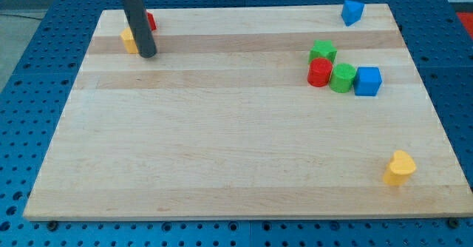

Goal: Push the yellow hexagon to the bottom of the red star

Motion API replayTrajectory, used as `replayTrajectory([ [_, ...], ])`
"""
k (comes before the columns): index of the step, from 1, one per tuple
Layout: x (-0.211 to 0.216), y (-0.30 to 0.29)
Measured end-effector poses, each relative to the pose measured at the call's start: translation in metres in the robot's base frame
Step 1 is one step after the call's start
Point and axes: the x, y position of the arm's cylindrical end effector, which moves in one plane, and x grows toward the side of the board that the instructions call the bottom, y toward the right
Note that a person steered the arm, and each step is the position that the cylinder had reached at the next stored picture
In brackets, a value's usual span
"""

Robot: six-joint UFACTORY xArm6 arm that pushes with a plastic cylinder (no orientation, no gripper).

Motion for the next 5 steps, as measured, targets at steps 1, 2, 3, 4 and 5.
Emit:
replayTrajectory([
  [1,-0.002,-0.029],
  [2,-0.008,-0.03],
  [3,-0.021,-0.023],
  [4,-0.028,-0.023],
  [5,-0.029,-0.025],
])
